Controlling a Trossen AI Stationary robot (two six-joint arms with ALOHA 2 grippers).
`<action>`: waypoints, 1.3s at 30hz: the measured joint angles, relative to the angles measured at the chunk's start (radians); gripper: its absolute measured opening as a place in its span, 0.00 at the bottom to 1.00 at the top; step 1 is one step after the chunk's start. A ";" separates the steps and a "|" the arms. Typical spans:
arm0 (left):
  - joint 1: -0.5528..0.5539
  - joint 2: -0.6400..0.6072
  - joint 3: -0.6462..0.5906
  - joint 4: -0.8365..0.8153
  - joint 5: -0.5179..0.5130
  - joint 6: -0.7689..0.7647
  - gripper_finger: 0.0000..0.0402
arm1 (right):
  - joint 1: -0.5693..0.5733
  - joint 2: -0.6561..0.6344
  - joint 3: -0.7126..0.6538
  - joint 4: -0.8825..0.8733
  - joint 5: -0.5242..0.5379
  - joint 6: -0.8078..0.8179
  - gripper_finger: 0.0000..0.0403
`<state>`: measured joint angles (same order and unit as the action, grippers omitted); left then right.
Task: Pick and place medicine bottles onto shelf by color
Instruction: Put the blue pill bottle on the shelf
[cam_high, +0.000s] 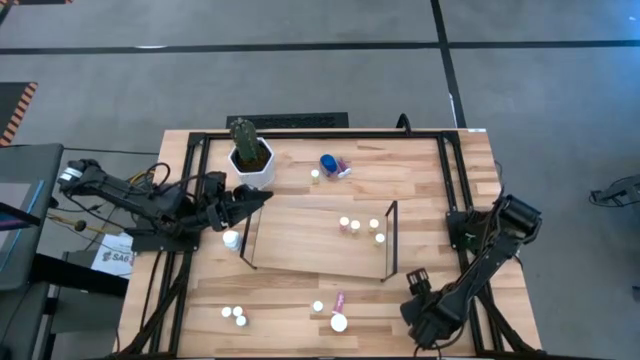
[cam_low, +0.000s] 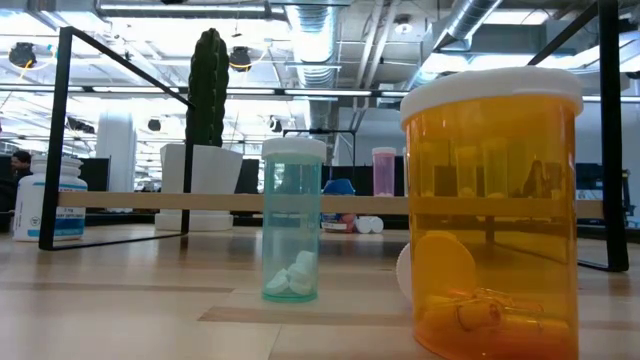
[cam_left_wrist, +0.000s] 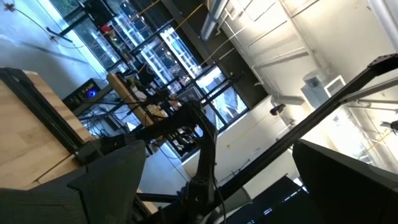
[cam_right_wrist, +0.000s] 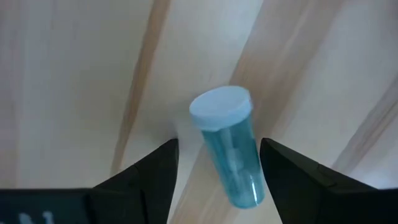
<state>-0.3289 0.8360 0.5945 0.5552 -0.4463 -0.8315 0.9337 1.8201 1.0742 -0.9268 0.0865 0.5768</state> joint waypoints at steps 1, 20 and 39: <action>-0.005 0.000 0.000 0.000 -0.006 0.000 0.98 | 0.000 0.011 0.003 0.003 0.000 -0.003 0.62; -0.056 0.000 0.000 0.001 -0.007 0.031 0.98 | 0.009 0.002 0.037 0.015 -0.011 0.160 0.21; -0.067 0.000 0.000 -0.062 -0.010 0.015 0.98 | -0.021 -0.586 0.040 0.155 0.181 0.858 0.27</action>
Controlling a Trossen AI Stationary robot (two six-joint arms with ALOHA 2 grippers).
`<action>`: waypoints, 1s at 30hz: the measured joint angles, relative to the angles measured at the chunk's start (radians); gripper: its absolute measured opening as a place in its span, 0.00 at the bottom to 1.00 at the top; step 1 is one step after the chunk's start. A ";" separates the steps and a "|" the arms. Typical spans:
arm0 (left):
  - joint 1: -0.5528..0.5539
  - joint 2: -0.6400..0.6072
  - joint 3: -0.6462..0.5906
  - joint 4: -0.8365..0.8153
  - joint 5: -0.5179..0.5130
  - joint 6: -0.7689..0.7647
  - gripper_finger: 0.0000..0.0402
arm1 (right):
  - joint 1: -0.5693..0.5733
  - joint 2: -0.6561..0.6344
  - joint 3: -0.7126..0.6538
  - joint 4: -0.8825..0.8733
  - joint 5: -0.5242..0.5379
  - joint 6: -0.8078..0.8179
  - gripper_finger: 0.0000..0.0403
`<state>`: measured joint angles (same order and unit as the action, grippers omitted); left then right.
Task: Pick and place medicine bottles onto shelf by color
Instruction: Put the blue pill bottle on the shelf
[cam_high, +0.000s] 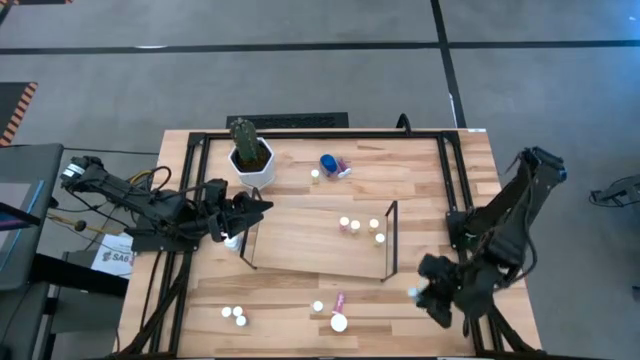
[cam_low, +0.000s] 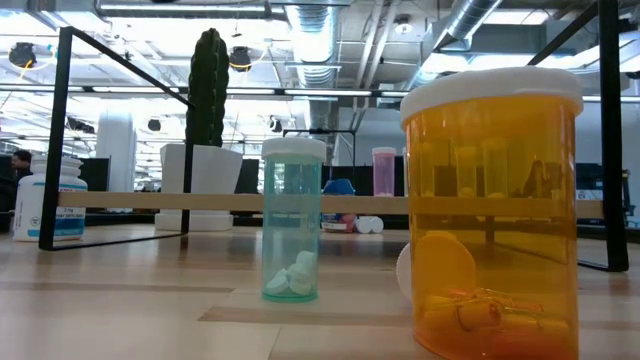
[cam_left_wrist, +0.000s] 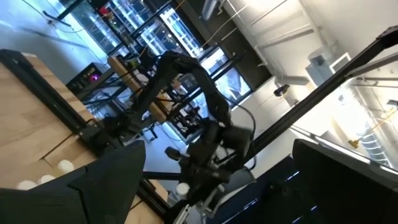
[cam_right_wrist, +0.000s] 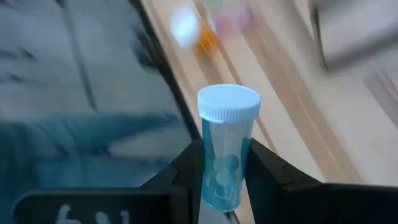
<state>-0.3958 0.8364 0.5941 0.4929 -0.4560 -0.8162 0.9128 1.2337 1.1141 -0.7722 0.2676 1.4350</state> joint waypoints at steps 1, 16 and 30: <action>0.000 0.000 0.000 -0.002 -0.003 0.000 0.98 | -0.016 -0.013 0.000 0.031 0.028 -0.024 0.27; 0.000 0.000 0.000 -0.018 -0.090 0.028 0.98 | -0.350 -0.050 0.001 0.436 0.074 -0.525 0.27; -0.010 -0.001 0.000 0.003 0.139 -0.066 0.98 | -0.504 -0.050 0.001 0.499 0.070 -0.655 0.27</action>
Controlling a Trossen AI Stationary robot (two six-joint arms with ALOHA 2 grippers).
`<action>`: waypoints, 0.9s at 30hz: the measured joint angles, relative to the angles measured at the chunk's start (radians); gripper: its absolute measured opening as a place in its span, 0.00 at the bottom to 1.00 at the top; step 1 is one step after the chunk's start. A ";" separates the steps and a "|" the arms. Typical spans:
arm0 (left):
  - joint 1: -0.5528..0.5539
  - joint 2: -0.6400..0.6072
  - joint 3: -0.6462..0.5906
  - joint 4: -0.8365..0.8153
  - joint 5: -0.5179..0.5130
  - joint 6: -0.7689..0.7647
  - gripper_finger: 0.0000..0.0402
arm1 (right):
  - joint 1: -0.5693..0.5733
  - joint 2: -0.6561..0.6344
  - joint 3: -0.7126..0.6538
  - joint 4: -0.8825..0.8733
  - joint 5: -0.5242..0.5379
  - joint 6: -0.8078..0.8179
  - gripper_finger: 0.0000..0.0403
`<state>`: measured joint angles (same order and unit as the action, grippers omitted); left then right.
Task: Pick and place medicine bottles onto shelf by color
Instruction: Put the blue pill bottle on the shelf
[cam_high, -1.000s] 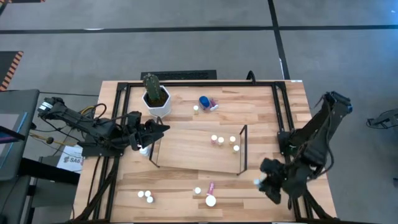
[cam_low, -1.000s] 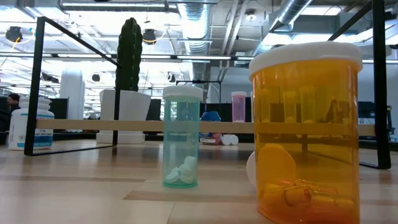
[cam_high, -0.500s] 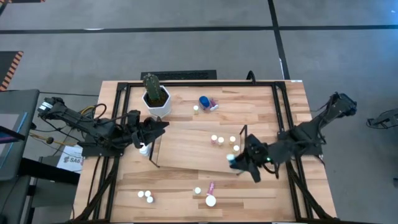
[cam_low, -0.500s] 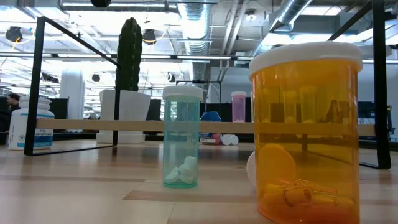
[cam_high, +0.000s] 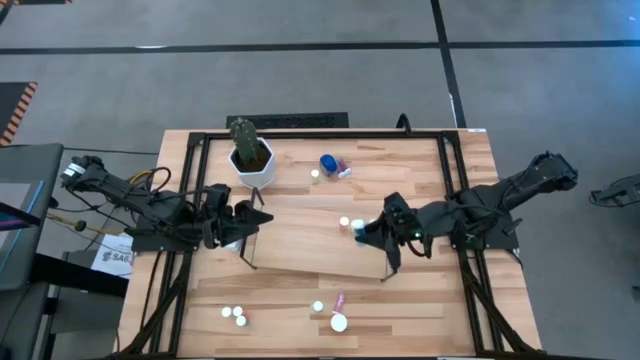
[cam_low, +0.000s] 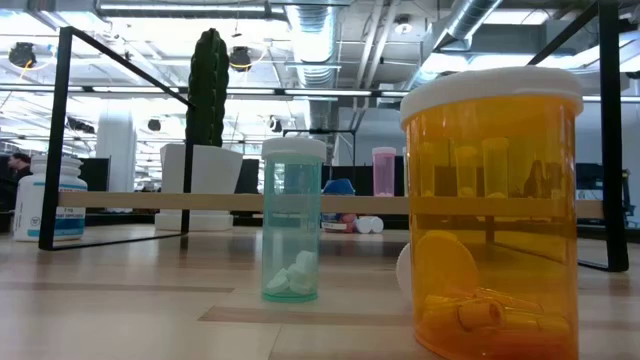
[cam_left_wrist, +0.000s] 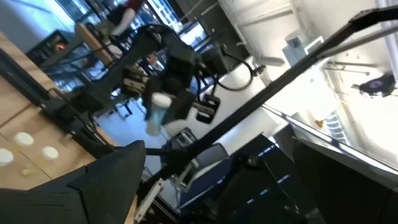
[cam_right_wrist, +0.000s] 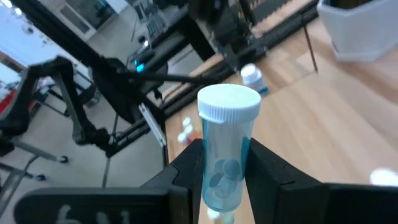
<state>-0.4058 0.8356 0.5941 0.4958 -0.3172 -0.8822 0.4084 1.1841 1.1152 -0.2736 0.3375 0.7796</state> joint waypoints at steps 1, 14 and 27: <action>0.001 0.001 0.000 0.000 0.007 -0.007 0.98 | -0.008 0.003 0.000 0.017 -0.001 -0.007 0.27; 0.059 0.124 0.007 0.145 0.097 -0.054 0.98 | -0.084 0.216 0.338 -0.251 -0.047 -0.175 0.27; 0.199 0.311 0.270 -0.359 0.253 -0.131 0.98 | -0.116 0.533 0.798 -0.863 -0.130 -0.190 0.27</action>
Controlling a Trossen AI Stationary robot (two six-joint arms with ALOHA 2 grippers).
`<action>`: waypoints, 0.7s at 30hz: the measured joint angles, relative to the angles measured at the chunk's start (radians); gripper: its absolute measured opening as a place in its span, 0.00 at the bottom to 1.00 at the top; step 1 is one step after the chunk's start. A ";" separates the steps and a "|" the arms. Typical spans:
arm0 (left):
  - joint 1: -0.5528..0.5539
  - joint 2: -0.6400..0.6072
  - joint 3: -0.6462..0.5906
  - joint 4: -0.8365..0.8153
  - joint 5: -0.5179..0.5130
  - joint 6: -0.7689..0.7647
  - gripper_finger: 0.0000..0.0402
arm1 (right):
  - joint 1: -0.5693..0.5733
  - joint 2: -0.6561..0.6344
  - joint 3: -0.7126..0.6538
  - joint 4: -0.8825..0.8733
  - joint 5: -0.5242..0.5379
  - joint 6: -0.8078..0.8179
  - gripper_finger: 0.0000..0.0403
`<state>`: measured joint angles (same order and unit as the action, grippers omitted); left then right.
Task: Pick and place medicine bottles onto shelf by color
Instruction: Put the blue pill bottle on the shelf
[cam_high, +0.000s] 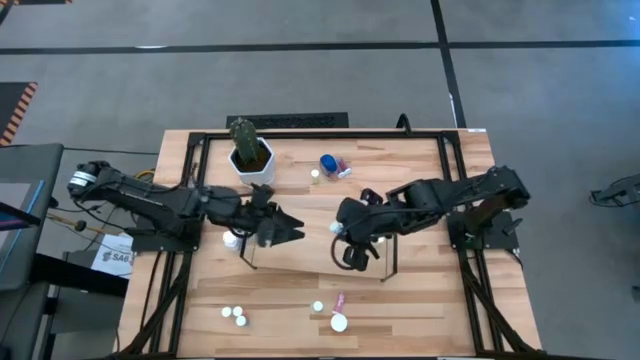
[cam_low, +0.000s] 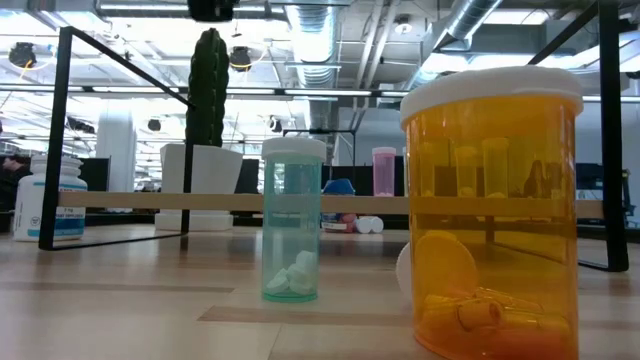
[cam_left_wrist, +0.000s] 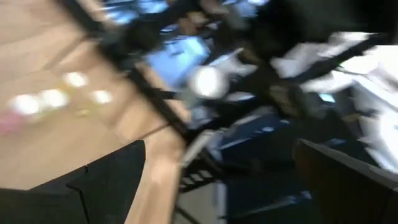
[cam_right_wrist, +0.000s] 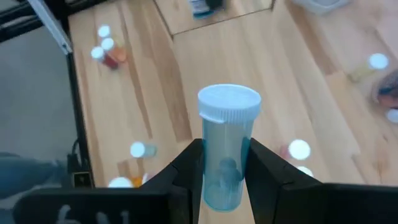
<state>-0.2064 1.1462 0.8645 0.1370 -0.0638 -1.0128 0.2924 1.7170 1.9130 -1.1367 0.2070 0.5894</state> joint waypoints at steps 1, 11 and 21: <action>0.002 0.018 0.010 -0.020 -0.015 -0.009 0.98 | -0.001 0.011 0.020 -0.033 -0.008 -0.007 0.27; 0.011 0.222 0.082 -0.001 -0.055 -0.107 0.98 | -0.009 0.105 0.114 -0.098 -0.110 -0.071 0.27; -0.009 0.283 0.194 -0.004 -0.053 -0.038 0.95 | -0.009 0.103 0.114 -0.120 -0.163 -0.094 0.27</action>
<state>-0.2157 1.4288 1.0587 0.1328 -0.1173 -1.0508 0.2832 1.8198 2.0274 -1.2571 0.0441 0.4957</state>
